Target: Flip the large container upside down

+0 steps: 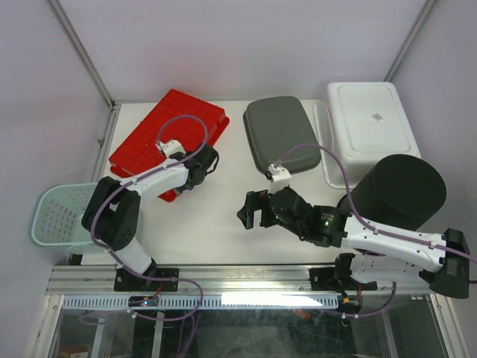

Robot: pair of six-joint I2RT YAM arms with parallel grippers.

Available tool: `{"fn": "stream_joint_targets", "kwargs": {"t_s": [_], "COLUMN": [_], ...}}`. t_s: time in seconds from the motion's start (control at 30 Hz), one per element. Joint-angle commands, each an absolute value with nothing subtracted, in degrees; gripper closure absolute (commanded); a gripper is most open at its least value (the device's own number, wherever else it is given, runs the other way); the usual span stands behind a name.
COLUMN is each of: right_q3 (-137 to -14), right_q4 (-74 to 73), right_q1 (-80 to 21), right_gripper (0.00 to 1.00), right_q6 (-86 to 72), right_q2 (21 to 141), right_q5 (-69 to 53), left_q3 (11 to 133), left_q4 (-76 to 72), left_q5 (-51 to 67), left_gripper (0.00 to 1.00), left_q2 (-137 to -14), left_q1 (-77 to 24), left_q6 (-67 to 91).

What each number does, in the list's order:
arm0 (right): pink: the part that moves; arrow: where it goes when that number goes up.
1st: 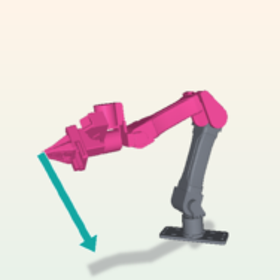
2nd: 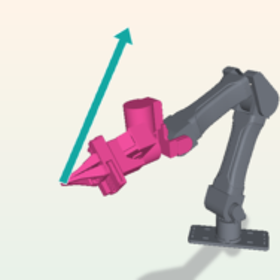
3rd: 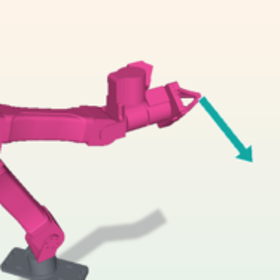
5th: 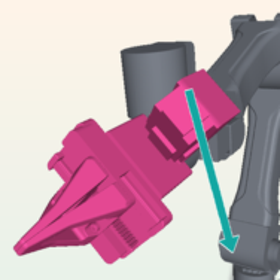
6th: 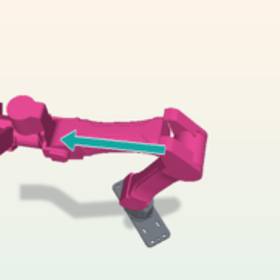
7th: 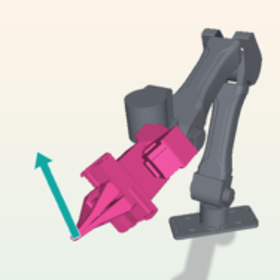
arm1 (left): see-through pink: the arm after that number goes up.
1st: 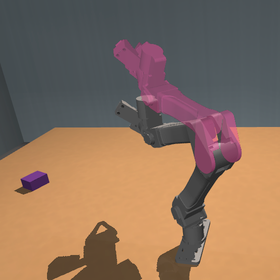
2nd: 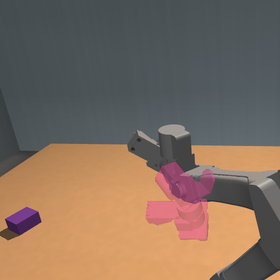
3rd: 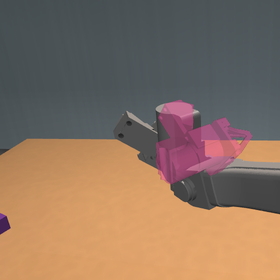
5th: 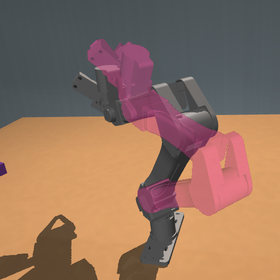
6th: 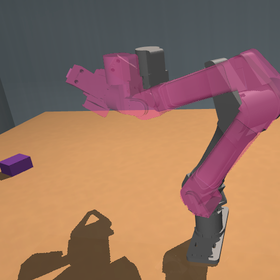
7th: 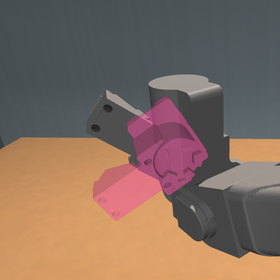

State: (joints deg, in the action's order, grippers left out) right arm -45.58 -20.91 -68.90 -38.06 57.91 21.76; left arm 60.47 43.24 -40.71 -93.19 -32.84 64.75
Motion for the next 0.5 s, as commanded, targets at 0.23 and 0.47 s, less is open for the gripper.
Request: {"fn": "stream_joint_targets", "kwargs": {"t_s": [0.23, 0.47], "right_q3": [-45.0, -44.2], "right_q4": [-20.5, -19.9], "right_q1": [-69.3, -69.3], "right_gripper": [0.03, 0.03], "right_q6": [-39.6, -40.3], "right_q2": [55.5, 55.6], "right_q5": [23.1, 22.6], "left_q3": [70.3, 71.2], "left_q4": [51.2, 48.1], "left_q5": [-50.4, -48.0], "left_gripper": [0.49, 0.60], "left_q2": [-101.2, -101.0], "left_q1": [-29.5, -28.2], "left_q6": [74.4, 68.0]}}
